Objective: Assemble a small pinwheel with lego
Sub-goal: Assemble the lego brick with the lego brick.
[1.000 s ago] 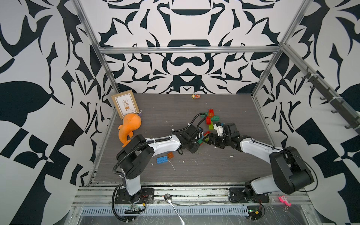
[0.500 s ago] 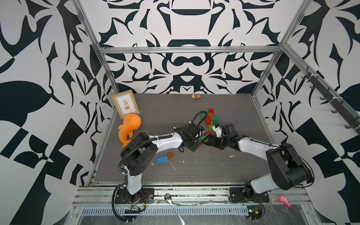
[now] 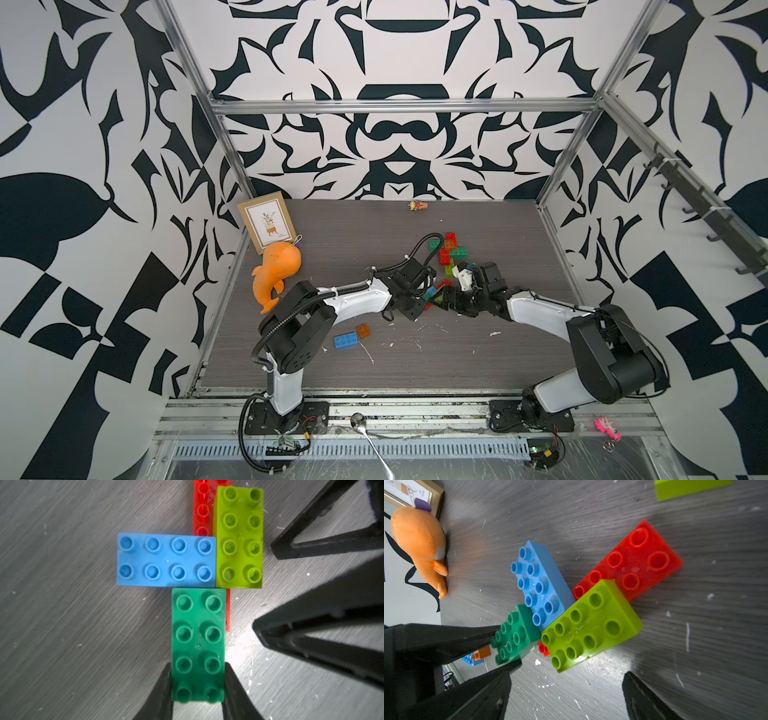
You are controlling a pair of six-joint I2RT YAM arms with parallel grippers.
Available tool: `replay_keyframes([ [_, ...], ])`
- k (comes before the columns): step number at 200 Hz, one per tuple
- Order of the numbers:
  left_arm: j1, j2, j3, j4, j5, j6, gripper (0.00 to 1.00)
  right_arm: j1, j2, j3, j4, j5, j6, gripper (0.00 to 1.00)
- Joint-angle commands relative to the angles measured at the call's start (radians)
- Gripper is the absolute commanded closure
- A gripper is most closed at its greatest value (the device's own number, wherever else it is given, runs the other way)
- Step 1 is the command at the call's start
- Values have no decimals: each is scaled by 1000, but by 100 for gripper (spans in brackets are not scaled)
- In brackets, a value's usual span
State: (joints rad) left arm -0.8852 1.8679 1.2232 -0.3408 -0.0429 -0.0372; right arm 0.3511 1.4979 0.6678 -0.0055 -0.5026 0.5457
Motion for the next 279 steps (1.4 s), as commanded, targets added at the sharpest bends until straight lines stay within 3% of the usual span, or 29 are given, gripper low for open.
replay_keyframes([
  [1, 6, 27, 32, -53, -9, 23, 79, 9, -4, 37, -4, 10, -18, 13],
  [257, 6, 85, 92, -86, 32, 42, 80, 42, 77, 111, -64, 235, 31, 15],
  [279, 6, 88, 96, -92, 32, 44, 80, 42, 83, 112, -35, 172, 34, 15],
])
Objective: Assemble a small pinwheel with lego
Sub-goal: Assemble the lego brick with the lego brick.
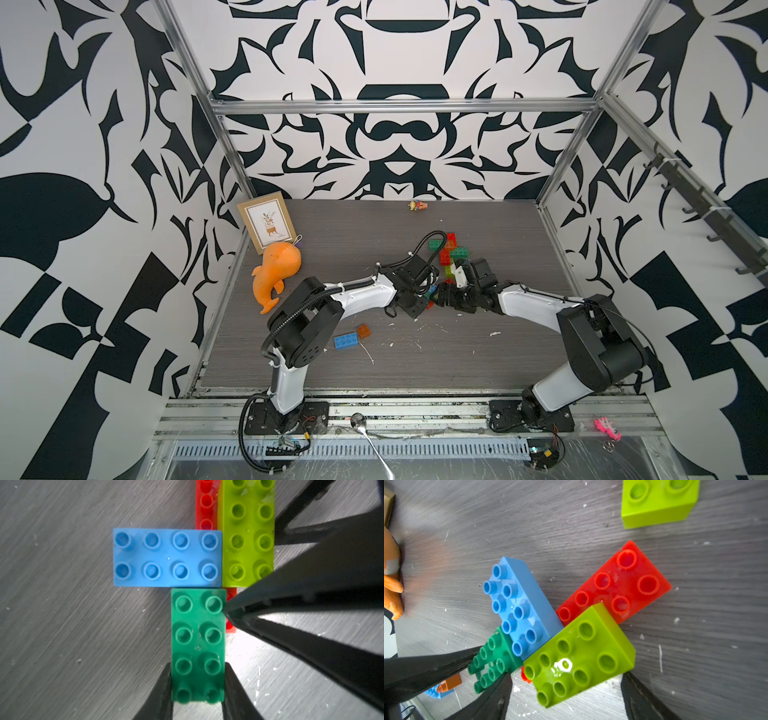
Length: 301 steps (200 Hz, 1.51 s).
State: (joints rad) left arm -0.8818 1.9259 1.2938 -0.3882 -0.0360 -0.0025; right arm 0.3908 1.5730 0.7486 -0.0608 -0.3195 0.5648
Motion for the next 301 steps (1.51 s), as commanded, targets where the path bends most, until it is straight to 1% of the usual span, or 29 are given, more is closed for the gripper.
replay_keyframes([
  [1, 3, 31, 26, -45, 24, 9, 80, 2, 8, 31, 22, -15, 16, 15],
  [15, 2, 34, 30, -52, 22, 10, 80, 2, -12, 18, 55, -50, 32, 15],
  [25, 3, 32, 30, -55, 21, 9, 80, -2, -32, 10, 65, -69, 39, 13],
  [46, 3, 31, 32, -57, 27, 13, 80, -12, -61, 1, 78, -78, 44, 10],
  [67, 3, 37, 39, -65, 27, 15, 80, -12, -43, 15, 65, -75, 41, 11],
  [104, 3, 37, 40, -61, 34, 13, 80, -11, -15, 34, 32, -16, 26, 12],
  [135, 3, 47, 47, -60, 36, 13, 80, -11, 32, 56, 35, -10, 30, 12],
  [222, 3, 42, 59, -67, 35, 16, 79, -10, 41, 20, -37, 120, 32, 22],
  [260, 3, 56, 77, -75, 30, 18, 78, -9, 42, -12, -49, 153, 28, 24],
  [301, 3, 65, 91, -81, 27, 17, 76, -12, 54, -24, -45, 144, 30, 26],
])
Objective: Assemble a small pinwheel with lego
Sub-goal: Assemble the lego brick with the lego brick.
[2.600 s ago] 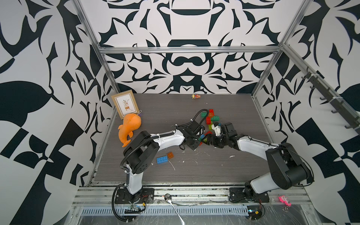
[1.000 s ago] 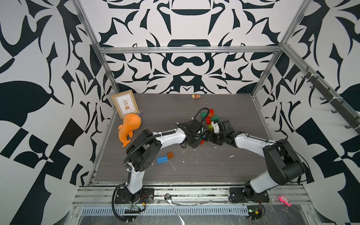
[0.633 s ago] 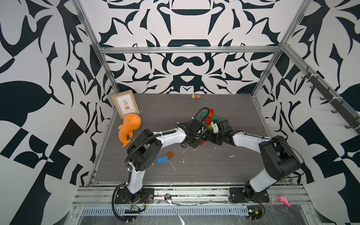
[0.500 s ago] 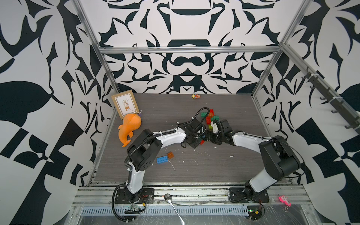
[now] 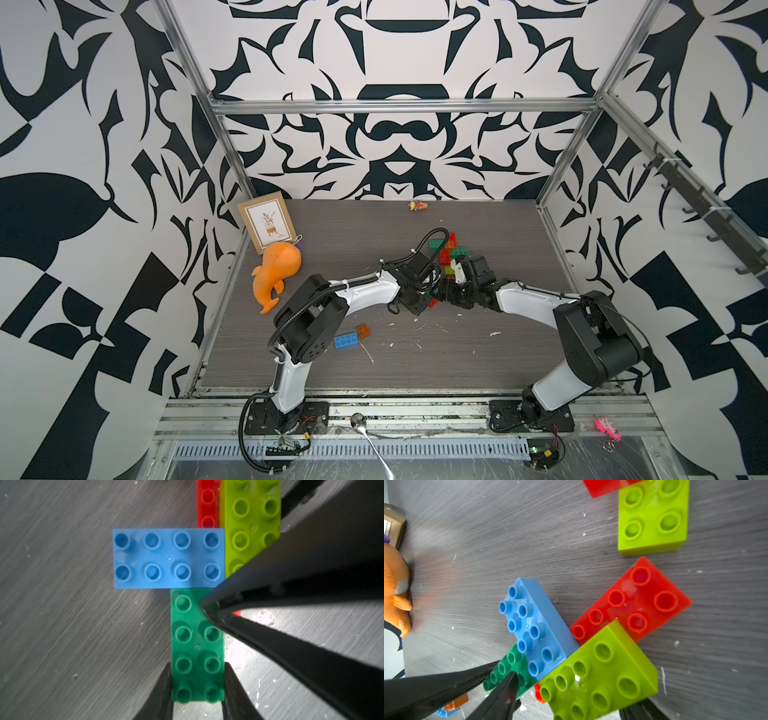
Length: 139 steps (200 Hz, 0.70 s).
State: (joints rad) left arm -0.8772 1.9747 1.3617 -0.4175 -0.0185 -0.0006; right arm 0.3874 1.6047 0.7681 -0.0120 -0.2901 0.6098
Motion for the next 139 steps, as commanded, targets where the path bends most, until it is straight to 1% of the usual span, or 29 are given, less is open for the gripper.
replay_keyframes([
  [1, -2, 16, 23, -52, 10, 14, 76, -8, 21, -44, -92, 113, -15, 26],
  [26, -2, 2, 24, -55, 4, 6, 74, -7, -14, -58, -55, 62, -13, 24],
  [43, -2, -10, 21, -55, 3, 2, 70, -8, -41, -64, -34, 30, -5, 19],
  [50, -2, -14, 19, -58, 1, -1, 64, -9, -50, -67, -30, 21, -3, 17],
  [59, -2, -18, 15, -54, -4, -4, 59, -10, -58, -67, -25, -2, -2, 13],
  [95, 3, -61, -20, -33, -3, -35, 43, -18, -89, -62, -16, -64, -7, 4],
  [111, 7, -133, -85, 25, 8, -60, 32, -17, -117, -60, -11, -88, -20, 1],
  [124, 8, -210, -158, 82, 11, -91, 25, -19, -143, -56, -15, -104, -34, 0],
  [139, 12, -334, -262, 130, -10, -142, 17, -19, -171, -56, -23, -122, -42, 0],
])
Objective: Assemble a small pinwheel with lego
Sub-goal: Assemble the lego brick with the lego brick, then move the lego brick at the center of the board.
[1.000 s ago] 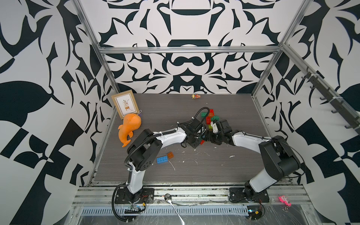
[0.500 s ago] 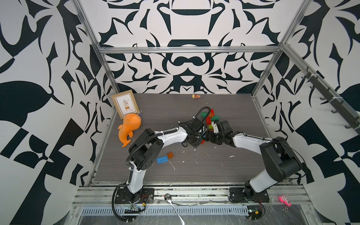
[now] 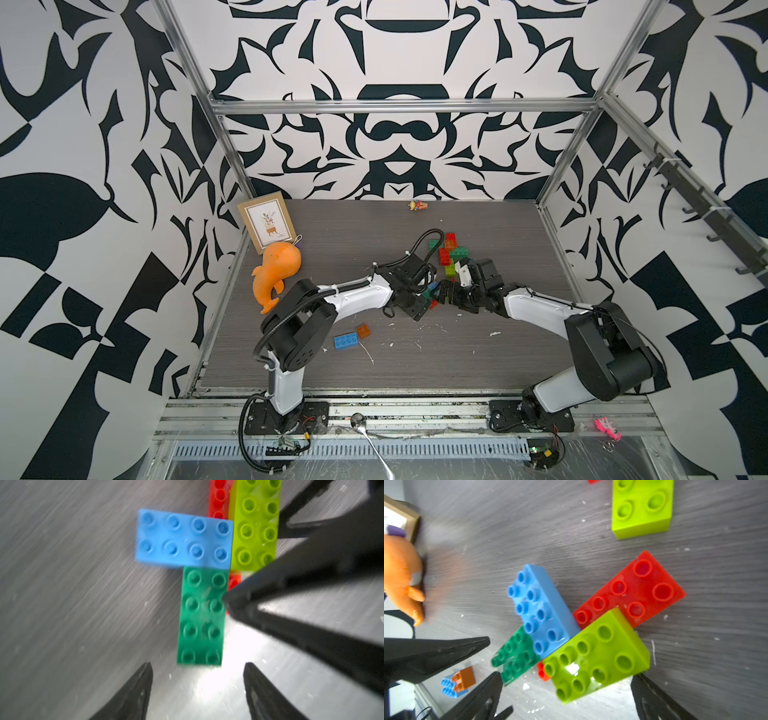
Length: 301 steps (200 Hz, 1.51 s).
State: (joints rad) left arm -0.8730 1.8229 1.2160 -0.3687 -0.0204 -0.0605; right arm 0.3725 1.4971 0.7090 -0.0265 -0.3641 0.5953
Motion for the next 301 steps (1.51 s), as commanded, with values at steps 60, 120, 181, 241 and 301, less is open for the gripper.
replay_keyframes([
  [60, 66, -853, -638, 56, -167, -434, 0, -6, -246, -68, -49, -10, 36, 0],
  [120, 367, -877, -800, 51, 57, -572, 0, -1, -364, -107, -67, -89, 48, 0],
  [181, 399, -741, -846, 119, 253, -641, 5, -1, -408, -154, -70, -108, 39, 0],
  [241, 236, -776, -892, 154, 239, -807, 8, -2, -403, -150, -68, -107, 29, 0],
  [301, 45, -635, -788, 146, 93, -693, 9, -3, -371, -145, -56, -121, 18, 0],
])
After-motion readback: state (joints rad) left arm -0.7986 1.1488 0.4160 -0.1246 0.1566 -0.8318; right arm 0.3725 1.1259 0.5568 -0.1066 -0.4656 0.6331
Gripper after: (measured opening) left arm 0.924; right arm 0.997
